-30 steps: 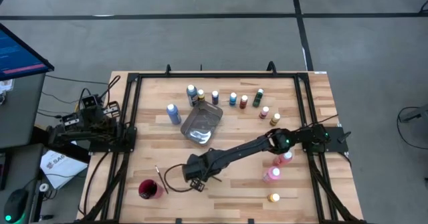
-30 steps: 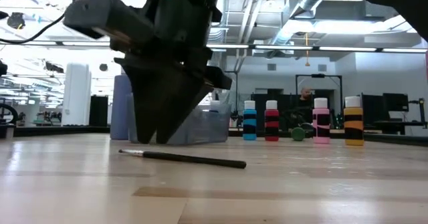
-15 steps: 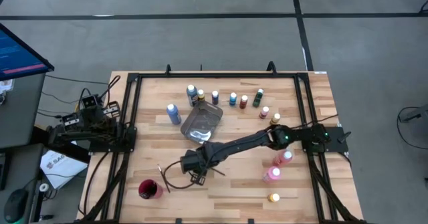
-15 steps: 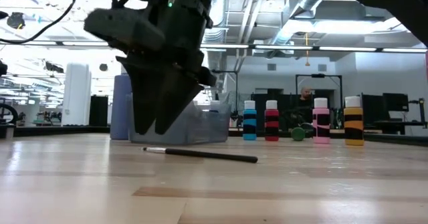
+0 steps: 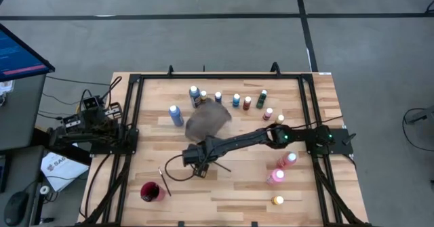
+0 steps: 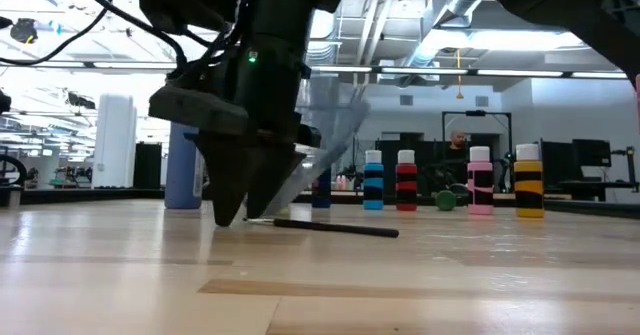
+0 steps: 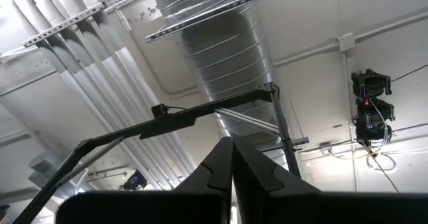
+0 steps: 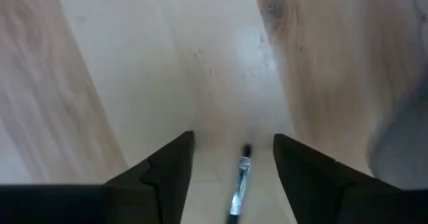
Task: Pick & Place Paint Supplies
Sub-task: Put the silver paintbrush into the red cup
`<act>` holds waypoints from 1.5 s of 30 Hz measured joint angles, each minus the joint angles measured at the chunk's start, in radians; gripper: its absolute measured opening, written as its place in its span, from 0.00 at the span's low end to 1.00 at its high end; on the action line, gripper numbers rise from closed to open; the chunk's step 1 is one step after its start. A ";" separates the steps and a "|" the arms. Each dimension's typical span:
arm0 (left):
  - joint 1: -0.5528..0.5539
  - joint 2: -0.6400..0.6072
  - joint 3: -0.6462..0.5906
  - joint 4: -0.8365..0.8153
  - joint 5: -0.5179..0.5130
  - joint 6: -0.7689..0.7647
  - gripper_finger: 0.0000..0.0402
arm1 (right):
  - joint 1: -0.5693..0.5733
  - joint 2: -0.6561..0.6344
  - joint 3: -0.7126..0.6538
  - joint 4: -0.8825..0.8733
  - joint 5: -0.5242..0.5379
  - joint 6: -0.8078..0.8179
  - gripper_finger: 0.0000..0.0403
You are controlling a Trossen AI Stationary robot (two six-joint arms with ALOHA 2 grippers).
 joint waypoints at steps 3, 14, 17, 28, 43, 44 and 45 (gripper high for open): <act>-0.001 0.000 0.000 -0.001 0.000 0.000 0.01 | 0.004 0.001 0.000 0.002 0.001 0.030 0.41; -0.001 0.000 0.000 -0.004 0.000 0.000 0.01 | 0.010 -0.017 -0.001 -0.021 -0.059 0.150 0.01; -0.001 0.000 0.000 -0.004 0.000 0.000 0.01 | 0.017 -0.039 -0.006 -0.039 -0.111 0.154 0.00; -0.001 0.000 0.000 -0.004 0.000 0.000 0.01 | 0.047 -0.208 -0.005 0.171 -0.063 0.215 0.00; -0.001 0.000 0.000 -0.004 0.000 0.000 0.01 | 0.101 -0.201 -0.015 1.187 0.001 -0.235 0.00; -0.001 0.000 0.000 -0.004 0.000 0.000 0.01 | 0.100 -0.192 -0.018 1.226 0.001 -0.256 0.00; -0.001 0.000 0.000 -0.004 0.000 0.000 0.01 | 0.100 -0.174 -0.018 1.286 0.001 -0.275 0.00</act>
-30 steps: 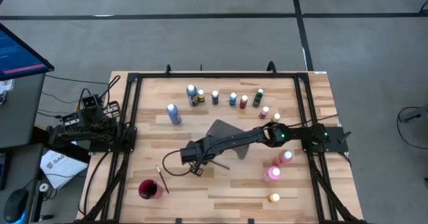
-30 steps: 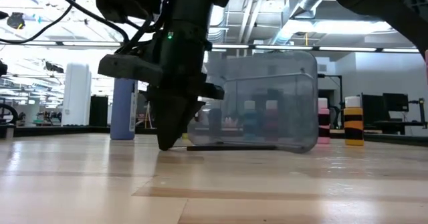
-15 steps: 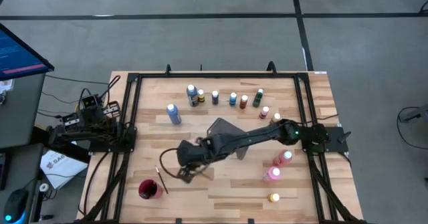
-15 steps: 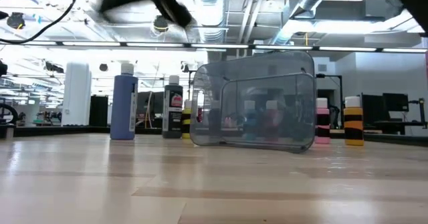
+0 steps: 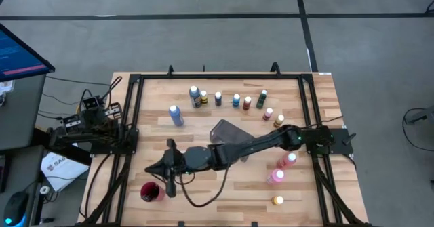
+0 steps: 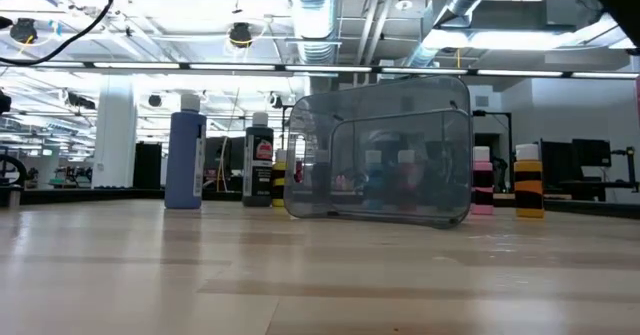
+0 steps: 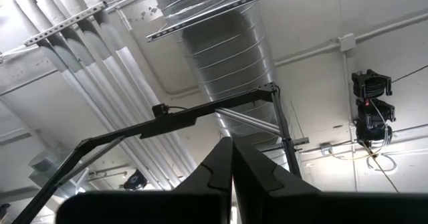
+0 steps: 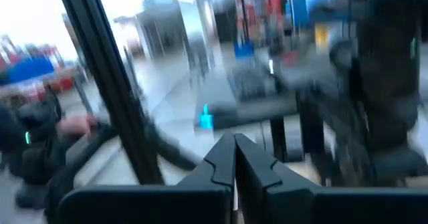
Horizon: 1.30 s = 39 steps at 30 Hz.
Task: Pick & Place Paint Supplies
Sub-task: Put the silver paintbrush into the red cup, then adjust the black bin
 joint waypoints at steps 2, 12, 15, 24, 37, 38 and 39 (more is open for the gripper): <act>0.000 0.000 0.000 -0.001 0.001 0.000 0.01 | -0.005 0.034 0.003 0.118 -0.002 -0.017 0.00; 0.000 0.000 0.000 0.000 0.000 0.000 0.01 | -0.008 0.156 0.001 0.373 -0.014 0.017 0.00; 0.000 0.000 0.000 0.000 0.000 0.000 0.01 | -0.004 0.167 0.005 0.385 -0.014 0.002 0.00; 0.004 0.000 0.000 0.000 0.001 0.000 0.01 | 0.008 0.201 0.004 0.379 -0.014 -0.019 0.00; 0.021 0.000 0.000 -0.001 0.001 0.000 0.01 | 0.027 0.216 0.002 0.192 -0.007 -0.124 0.15; 0.021 0.000 0.000 0.000 0.000 0.000 0.01 | 0.029 0.215 0.002 0.196 -0.007 -0.137 0.18; 0.021 0.000 0.000 0.000 0.001 0.000 0.01 | 0.031 0.214 0.003 0.196 -0.007 -0.145 0.22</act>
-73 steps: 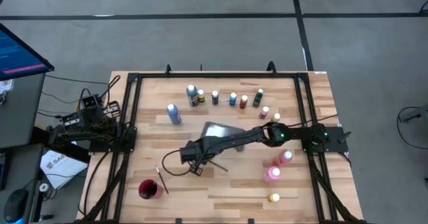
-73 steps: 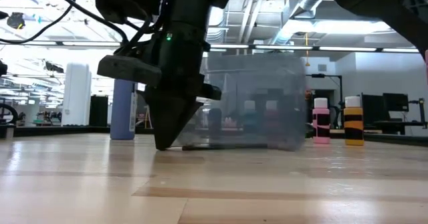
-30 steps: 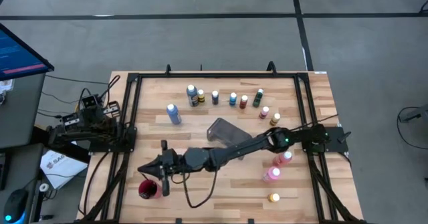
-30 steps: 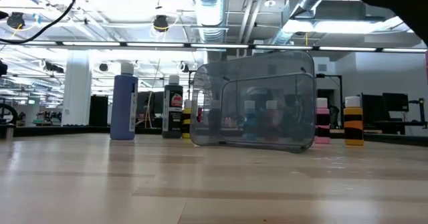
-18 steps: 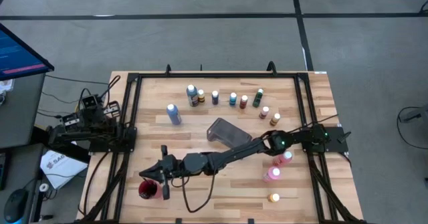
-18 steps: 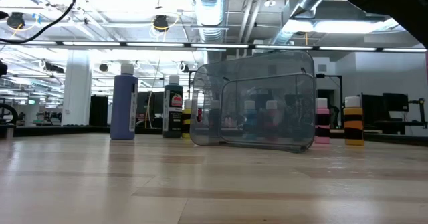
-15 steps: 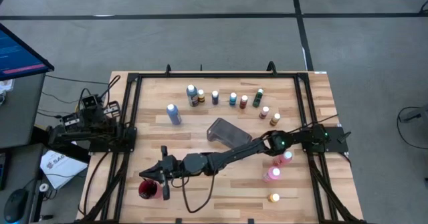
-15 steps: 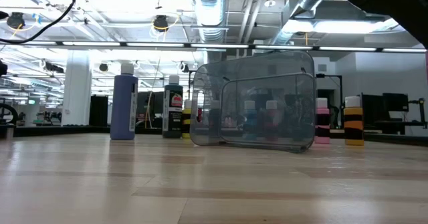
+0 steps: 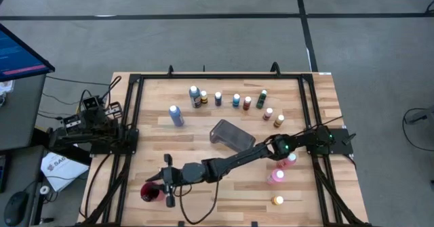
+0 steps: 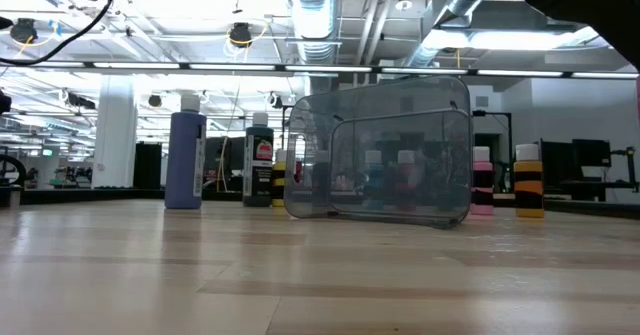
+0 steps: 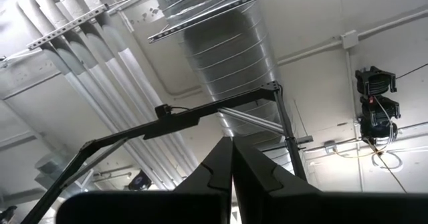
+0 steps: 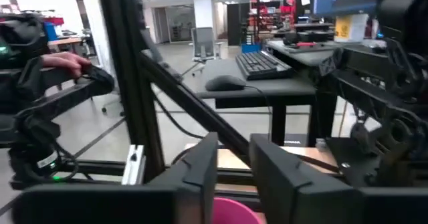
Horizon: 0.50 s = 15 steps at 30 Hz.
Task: Pick & Place Paint Supplies
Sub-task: Adjust the black bin
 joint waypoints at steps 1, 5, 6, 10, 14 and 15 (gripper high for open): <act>0.000 0.000 0.000 0.000 0.000 0.000 0.01 | 0.001 -0.001 0.000 -0.001 0.000 -0.003 0.25; 0.000 0.000 0.000 0.000 0.000 0.000 0.01 | 0.002 -0.047 0.000 -0.151 0.002 -0.003 0.37; 0.000 0.000 0.000 0.000 0.000 0.000 0.01 | 0.001 -0.075 0.000 -0.225 0.019 -0.003 0.40; 0.000 0.000 0.000 0.000 0.000 0.000 0.01 | -0.002 -0.230 0.002 -0.561 0.135 0.031 0.46; 0.000 0.000 0.000 0.000 0.000 0.000 0.01 | -0.011 -0.337 0.004 -0.922 0.259 0.124 0.47; 0.000 0.000 0.000 0.000 0.000 0.000 0.01 | -0.012 -0.352 0.001 -1.031 0.292 0.158 0.47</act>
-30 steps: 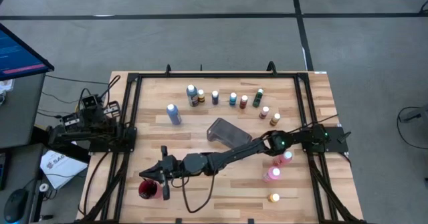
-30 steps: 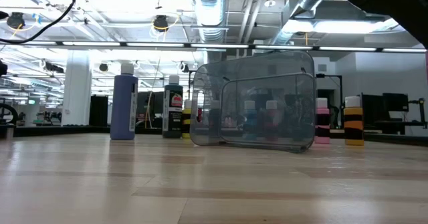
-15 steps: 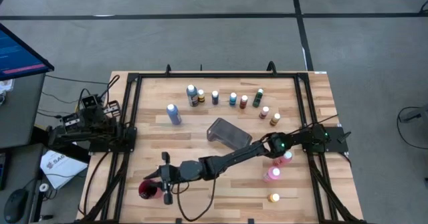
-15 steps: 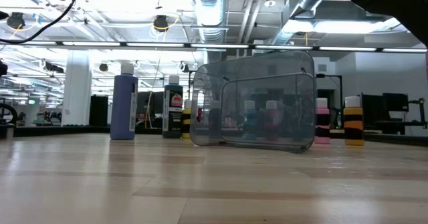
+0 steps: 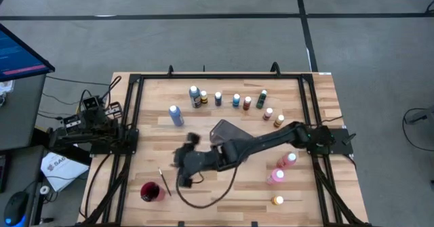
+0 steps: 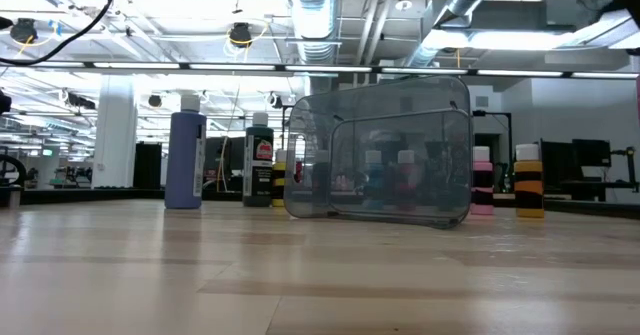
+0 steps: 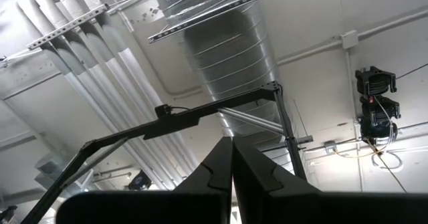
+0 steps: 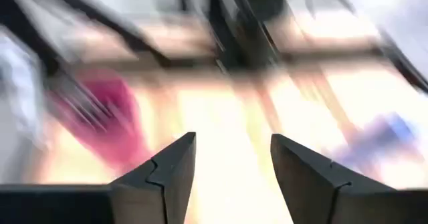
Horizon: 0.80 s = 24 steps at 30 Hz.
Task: Pick & Place Paint Supplies
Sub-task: Adjust the black bin
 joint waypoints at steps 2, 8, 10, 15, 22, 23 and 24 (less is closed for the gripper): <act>0.000 0.000 0.000 0.000 0.000 0.000 0.01 | -0.003 -0.018 -0.002 -0.165 0.055 0.064 0.46; 0.000 0.000 0.000 0.000 0.000 0.000 0.01 | -0.001 -0.049 0.000 -0.668 0.138 0.269 0.45; 0.000 0.000 0.000 0.000 0.000 0.000 0.01 | -0.002 -0.024 -0.003 -0.765 0.136 0.312 0.48; 0.000 0.000 0.000 0.000 0.000 0.000 0.01 | -0.010 0.006 -0.011 -0.868 0.153 0.359 0.57; 0.000 0.000 0.000 0.000 0.000 0.000 0.01 | -0.017 0.093 -0.013 -0.896 0.206 0.362 0.60; 0.000 0.000 0.000 0.000 0.000 0.000 0.01 | -0.017 0.107 -0.011 -0.895 0.206 0.358 0.59; 0.000 0.000 0.000 -0.001 0.000 0.000 0.01 | -0.016 0.122 -0.012 -0.895 0.221 0.354 0.58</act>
